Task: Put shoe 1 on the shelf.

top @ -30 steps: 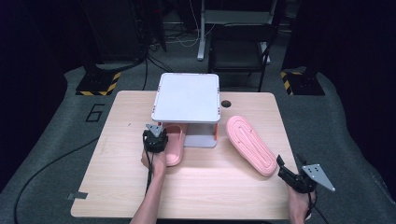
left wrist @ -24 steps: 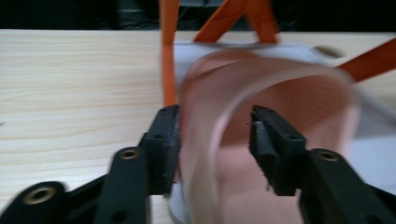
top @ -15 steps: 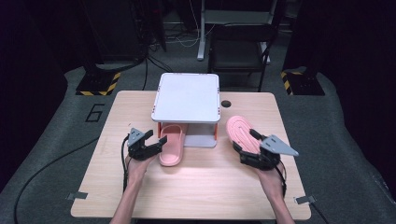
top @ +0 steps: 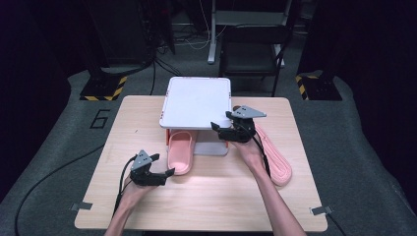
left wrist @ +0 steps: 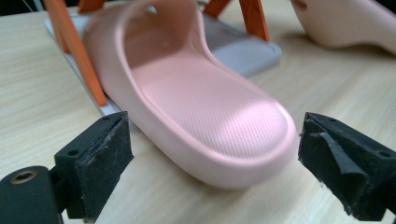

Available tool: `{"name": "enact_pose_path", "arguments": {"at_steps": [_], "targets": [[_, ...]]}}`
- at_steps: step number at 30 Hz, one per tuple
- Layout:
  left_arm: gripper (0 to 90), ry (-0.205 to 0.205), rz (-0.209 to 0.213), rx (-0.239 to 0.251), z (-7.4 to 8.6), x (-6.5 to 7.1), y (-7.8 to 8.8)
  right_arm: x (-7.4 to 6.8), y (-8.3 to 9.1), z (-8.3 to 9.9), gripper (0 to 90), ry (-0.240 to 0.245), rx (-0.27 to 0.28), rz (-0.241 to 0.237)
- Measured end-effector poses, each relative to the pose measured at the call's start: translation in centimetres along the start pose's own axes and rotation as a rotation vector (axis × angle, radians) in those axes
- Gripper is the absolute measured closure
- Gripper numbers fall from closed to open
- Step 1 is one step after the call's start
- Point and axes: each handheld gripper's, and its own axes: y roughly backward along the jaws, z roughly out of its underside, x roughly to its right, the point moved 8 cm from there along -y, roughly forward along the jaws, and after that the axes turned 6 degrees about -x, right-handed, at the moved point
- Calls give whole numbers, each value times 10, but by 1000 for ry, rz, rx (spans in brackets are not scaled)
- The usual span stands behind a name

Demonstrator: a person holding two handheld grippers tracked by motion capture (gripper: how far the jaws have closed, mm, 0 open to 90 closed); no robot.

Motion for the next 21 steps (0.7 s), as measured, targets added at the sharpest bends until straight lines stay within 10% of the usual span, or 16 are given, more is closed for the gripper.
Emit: {"name": "enact_pose_path", "arguments": {"at_steps": [14,21], "targets": [[43,-68,-60,-115,5,6,-29,9,-5,4,312,-24,-33,-5],[64,-14,-116,-124,-4,-1,-41,9,-5,4,309,-23,-35,-7]]}}
